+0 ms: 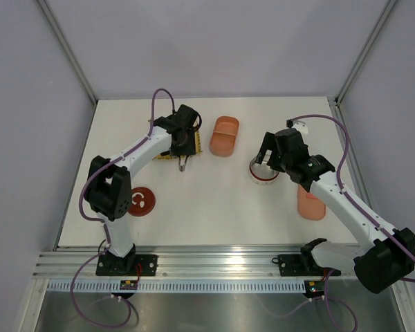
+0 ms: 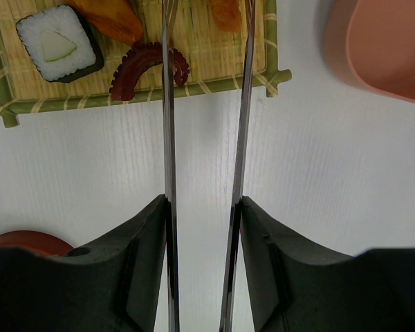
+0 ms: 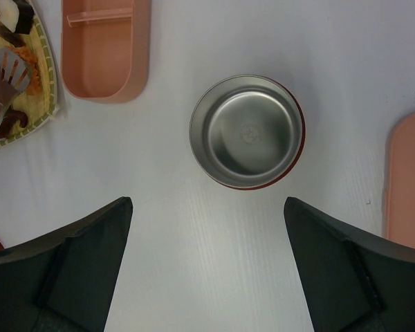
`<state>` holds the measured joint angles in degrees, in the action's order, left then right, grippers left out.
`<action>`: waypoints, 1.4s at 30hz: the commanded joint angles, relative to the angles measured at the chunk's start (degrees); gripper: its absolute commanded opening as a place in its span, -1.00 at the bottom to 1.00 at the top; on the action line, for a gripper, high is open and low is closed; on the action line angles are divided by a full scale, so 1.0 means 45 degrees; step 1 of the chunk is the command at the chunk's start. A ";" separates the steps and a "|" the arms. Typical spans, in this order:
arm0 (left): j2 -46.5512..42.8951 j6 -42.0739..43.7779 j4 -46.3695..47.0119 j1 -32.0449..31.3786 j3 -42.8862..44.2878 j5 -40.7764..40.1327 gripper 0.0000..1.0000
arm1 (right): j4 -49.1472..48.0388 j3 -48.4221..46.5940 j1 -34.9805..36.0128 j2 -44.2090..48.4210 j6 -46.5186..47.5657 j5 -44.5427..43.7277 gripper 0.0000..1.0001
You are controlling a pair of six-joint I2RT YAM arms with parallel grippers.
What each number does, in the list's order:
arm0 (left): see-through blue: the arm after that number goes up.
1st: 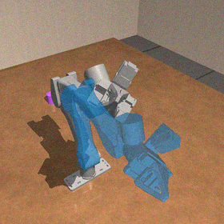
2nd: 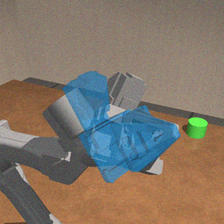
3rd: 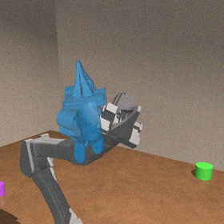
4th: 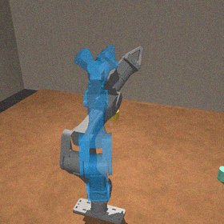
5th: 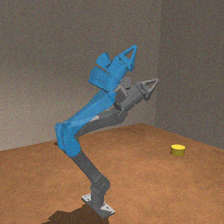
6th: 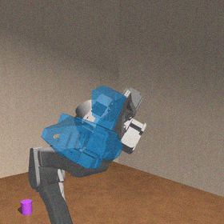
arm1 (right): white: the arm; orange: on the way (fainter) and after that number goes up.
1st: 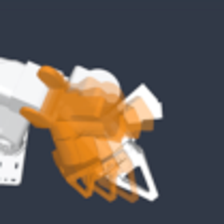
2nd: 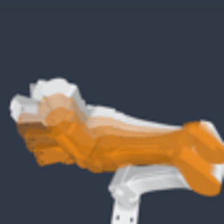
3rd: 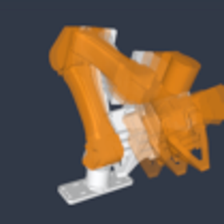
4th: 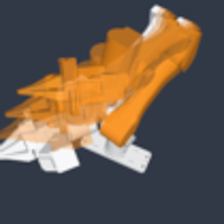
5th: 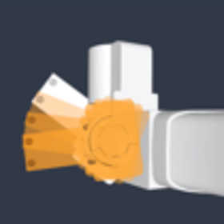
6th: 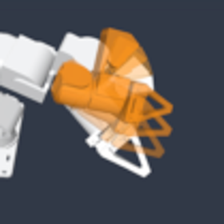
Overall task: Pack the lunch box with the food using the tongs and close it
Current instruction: Pick up the fake food from the plate.
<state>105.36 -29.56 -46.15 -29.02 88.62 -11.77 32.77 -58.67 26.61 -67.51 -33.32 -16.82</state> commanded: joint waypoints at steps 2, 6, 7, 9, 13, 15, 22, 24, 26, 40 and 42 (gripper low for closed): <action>0.0355 -0.0052 0.0452 0.0002 0.0794 0.0174 -0.07 | -0.0291 0.0012 -0.0015 0.0080 -0.0154 0.0260 0.99; 0.0356 -0.0091 0.0412 -0.0017 0.0815 0.0155 -0.10 | -0.0272 -0.0008 -0.0015 0.0079 -0.0154 0.0281 0.99; 0.0279 -0.0110 0.0431 -0.0056 0.0795 0.0058 -0.10 | -0.0291 -0.0008 -0.0015 0.0079 -0.0135 0.0281 0.99; 0.0219 -0.0091 0.0412 -0.0095 0.0814 -0.0060 -0.09 | -0.0291 -0.0027 -0.0015 0.0099 -0.0115 0.0281 0.99; 0.0297 -0.0091 0.0392 -0.0115 0.0815 -0.0021 -0.06 | -0.0311 -0.0027 0.0004 0.0001 -0.0115 0.0397 0.99; 0.0414 -0.0072 0.0393 -0.0095 0.0834 -0.0079 -0.03 | -0.0311 -0.0066 -0.0015 -0.0115 -0.0076 0.0475 0.99; 0.1097 -0.0013 0.0197 -0.0095 0.1399 -0.0412 -0.03 | -0.0135 -0.0067 -0.0015 -0.0116 -0.0076 0.0515 0.99; 0.1176 -0.0032 0.0197 -0.0115 0.1459 -0.0412 -0.03 | -0.0135 -0.0028 -0.0015 -0.0116 -0.0076 0.0515 0.99; 0.1196 -0.0032 0.0217 -0.0115 0.1556 -0.0451 -0.03 | -0.0135 -0.0028 0.0004 -0.0135 -0.0076 0.0495 0.99; 0.0279 -0.0111 0.0353 -0.0095 0.1110 -0.0744 -0.70 | -0.0057 -0.0047 -0.0015 -0.0116 0.0041 0.0749 0.99; -0.0073 -0.0091 0.0295 -0.0095 0.0991 -0.0763 -0.79 | -0.0115 0.0011 0.0004 -0.0057 0.0022 0.0788 0.99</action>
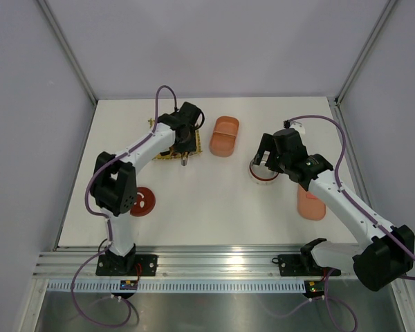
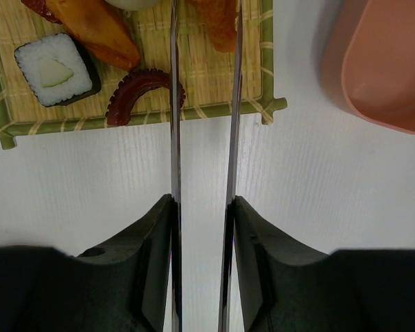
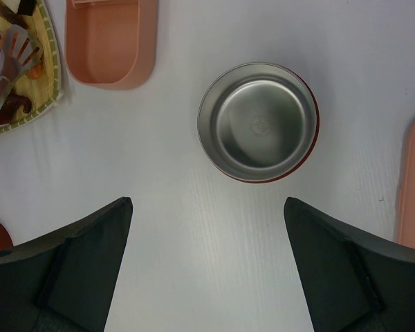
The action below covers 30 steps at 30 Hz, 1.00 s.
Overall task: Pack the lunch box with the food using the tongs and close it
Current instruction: Pick up the fake food from the plate.
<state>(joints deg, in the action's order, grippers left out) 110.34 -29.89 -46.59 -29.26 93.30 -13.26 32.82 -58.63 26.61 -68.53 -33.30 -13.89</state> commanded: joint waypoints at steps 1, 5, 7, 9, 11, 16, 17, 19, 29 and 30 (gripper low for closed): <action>-0.1259 -0.0018 0.0353 -0.0042 -0.0049 -0.0452 -0.82 | -0.0144 0.0002 0.0004 0.0171 0.0017 0.0137 0.99; -0.1727 0.0021 0.0216 -0.0042 -0.0302 -0.0511 -1.00 | -0.0164 -0.0057 -0.0015 0.0112 -0.0022 0.0176 0.99; -0.2020 0.0002 0.0216 -0.0042 -0.0400 -0.0608 -1.00 | -0.0145 -0.0057 -0.0015 0.0112 -0.0022 0.0235 0.99; -0.2196 0.0040 0.0216 -0.0042 -0.0498 -0.0628 -1.00 | -0.0164 -0.0057 -0.0015 0.0132 -0.0061 0.0254 0.99; -0.2333 0.0079 0.0158 -0.0042 -0.0557 -0.0609 -1.00 | -0.0164 -0.0037 -0.0015 0.0170 -0.0081 0.0255 0.99; -0.2743 0.0352 0.0119 -0.0100 -0.0557 -0.0200 -1.00 | -0.0125 -0.0018 -0.0015 0.0190 -0.0139 0.0041 0.99; -0.2782 0.0430 0.0080 -0.0197 -0.0499 -0.0199 -1.00 | 0.0010 -0.0018 -0.0015 0.0152 -0.0120 -0.0134 0.99; -0.2880 0.0664 -0.0037 -0.0334 -0.0324 -0.0044 -1.00 | 0.0283 -0.0193 -0.0015 0.0074 -0.0100 -0.0778 0.99; -0.3154 0.1817 -0.0310 -0.1486 0.0360 0.1812 -1.00 | 0.2043 -0.1346 -0.1980 -0.0552 -0.0393 -0.1584 0.99; -0.3154 0.1992 -0.0350 -0.1622 0.0439 0.2064 -1.00 | 0.2062 -0.1346 -0.2374 -0.0532 -0.0374 -0.1079 0.99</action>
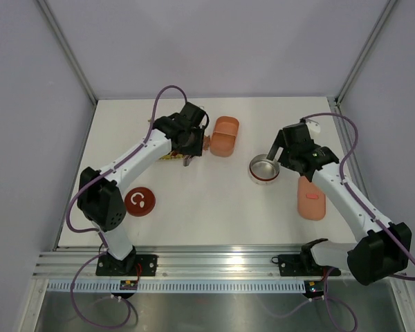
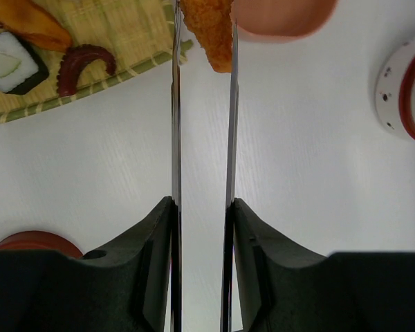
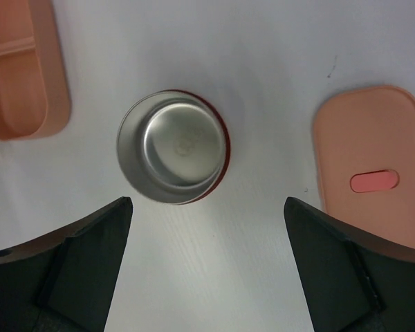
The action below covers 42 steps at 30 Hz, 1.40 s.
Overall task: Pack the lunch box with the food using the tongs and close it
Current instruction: Pick up the fake food from the plate, then place the fake food in the packing box.
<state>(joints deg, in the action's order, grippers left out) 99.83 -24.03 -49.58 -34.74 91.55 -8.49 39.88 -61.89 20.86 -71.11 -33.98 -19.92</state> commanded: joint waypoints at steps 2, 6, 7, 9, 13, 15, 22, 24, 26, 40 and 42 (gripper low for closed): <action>-0.0779 0.0809 0.0160 -0.0852 0.1157 0.1183 -1.00 | 0.0474 -0.0661 -0.2207 0.0060 -0.0146 0.0792 0.99; -0.0487 0.1082 0.0022 -0.1653 0.1939 0.1652 -1.00 | 0.0669 -0.0992 -0.3190 -0.0095 -0.0067 0.1438 0.99; -0.0292 0.1121 0.0003 -0.1945 0.2135 0.1788 -1.00 | 0.0708 -0.1032 -0.3345 -0.0115 -0.0086 0.1536 0.99; -0.0018 0.1180 -0.0056 -0.2200 0.2719 0.1809 -1.00 | 0.0748 -0.1130 -0.3677 -0.0077 -0.0183 0.1770 0.99; 0.0685 0.1102 0.0080 -0.2747 0.3442 0.2452 -1.00 | 0.0708 -0.1091 -0.3893 0.0255 -0.0262 0.1752 0.99; 0.1095 0.1044 0.0159 -0.2904 0.3756 0.2550 -1.00 | 0.0767 -0.1071 -0.3933 0.0547 -0.0262 0.1635 0.99; 0.2345 0.0927 0.0431 -0.3353 0.4617 0.3429 -1.00 | 0.0962 -0.0954 -0.4030 0.1192 -0.0126 0.1166 0.99; 0.2735 0.0907 0.0471 -0.3432 0.4695 0.3566 -1.00 | 0.1001 -0.0954 -0.4031 0.1252 -0.0067 0.1049 0.99; 0.2931 0.0868 0.0530 -0.3510 0.4734 0.3586 -1.00 | 0.1040 -0.0974 -0.4031 0.1291 0.0011 0.0971 0.99; 0.3303 0.0868 0.0705 -0.3569 0.4558 0.3821 -0.03 | 0.0943 -0.0876 -0.4070 0.1252 0.0148 0.1009 0.99; 0.3245 0.0887 0.0706 -0.3569 0.4558 0.3898 0.02 | 0.0924 -0.0837 -0.4070 0.1271 0.0148 0.1048 0.99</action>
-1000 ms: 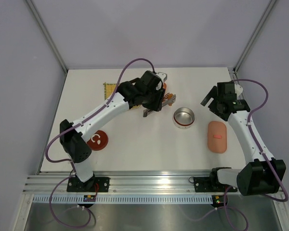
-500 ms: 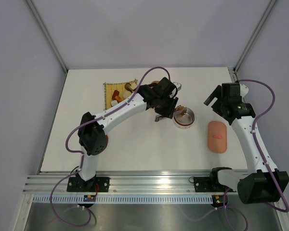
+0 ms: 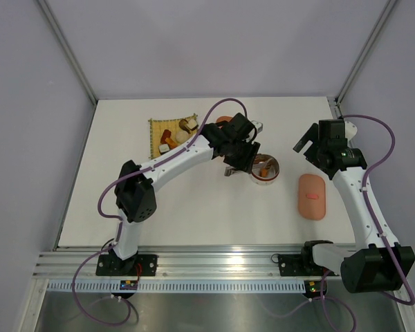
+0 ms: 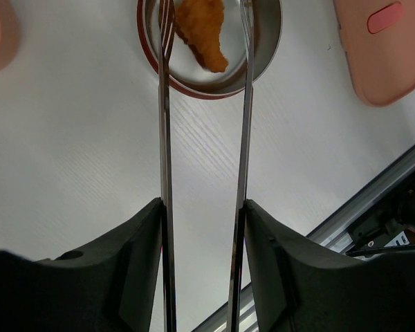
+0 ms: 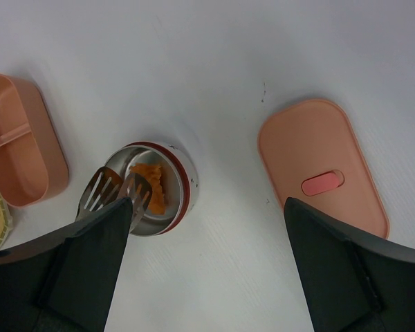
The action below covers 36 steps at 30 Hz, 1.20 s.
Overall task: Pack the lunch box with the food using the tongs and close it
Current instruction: Place the fake food in the packing box, then pick up the fake food from the plate.
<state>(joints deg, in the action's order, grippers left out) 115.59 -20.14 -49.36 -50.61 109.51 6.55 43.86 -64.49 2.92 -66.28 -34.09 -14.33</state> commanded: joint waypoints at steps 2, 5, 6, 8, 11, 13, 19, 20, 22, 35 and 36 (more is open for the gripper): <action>-0.0335 0.0023 0.0696 -0.0042 0.0547 0.0577 0.04 | 0.0059 -0.0279 -0.0101 0.0198 0.0172 -0.0214 0.99; -0.0413 0.0023 0.0755 -0.0042 0.0546 0.0635 0.04 | 0.0059 -0.0239 -0.0101 0.0217 0.0153 -0.0215 0.99; -0.0491 0.0023 0.0755 -0.0062 0.0546 0.0674 0.02 | 0.0059 -0.0239 -0.0102 0.0217 0.0133 -0.0195 0.99; -0.0647 0.0003 0.0813 -0.0062 0.0547 0.0713 -0.06 | 0.0059 -0.0220 -0.0101 0.0217 0.0153 -0.0195 0.99; -0.1115 0.0100 0.0833 -0.0042 0.0566 0.0714 -0.31 | 0.0020 -0.0220 -0.0082 0.0256 0.0172 -0.0234 0.99; -0.1601 0.0159 0.0775 -0.0042 0.0624 0.0402 -0.40 | 0.0001 -0.0239 -0.0082 0.0295 0.0172 -0.0253 0.99; -0.2522 0.0355 0.0405 0.0249 0.0644 -0.0282 -0.44 | -0.0156 -0.0239 -0.0082 0.0471 0.0172 -0.0078 0.99; -0.2697 0.0393 0.0307 0.0367 0.0625 -0.0438 -0.44 | -0.0175 -0.0239 -0.0082 0.0491 0.0192 0.0077 0.99; -0.2893 0.0413 0.0092 0.0834 0.0508 -0.0887 -0.44 | -0.0253 -0.0240 -0.0102 0.0568 0.0212 0.0195 0.99; -0.3890 -0.0310 -0.0964 0.5346 -0.1582 -0.3446 -0.32 | -0.0527 0.0014 -0.0082 0.0628 0.0465 0.1034 0.99; -0.3871 -0.0290 -0.0983 0.5658 -0.1757 -0.3640 -0.31 | -0.0546 0.0014 -0.0101 0.0608 0.0485 0.1055 0.99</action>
<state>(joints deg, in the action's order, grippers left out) 100.27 -21.02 -52.88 -26.92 102.80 -5.23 43.05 -64.47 2.92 -64.69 -33.01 -11.46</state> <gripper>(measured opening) 0.342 0.993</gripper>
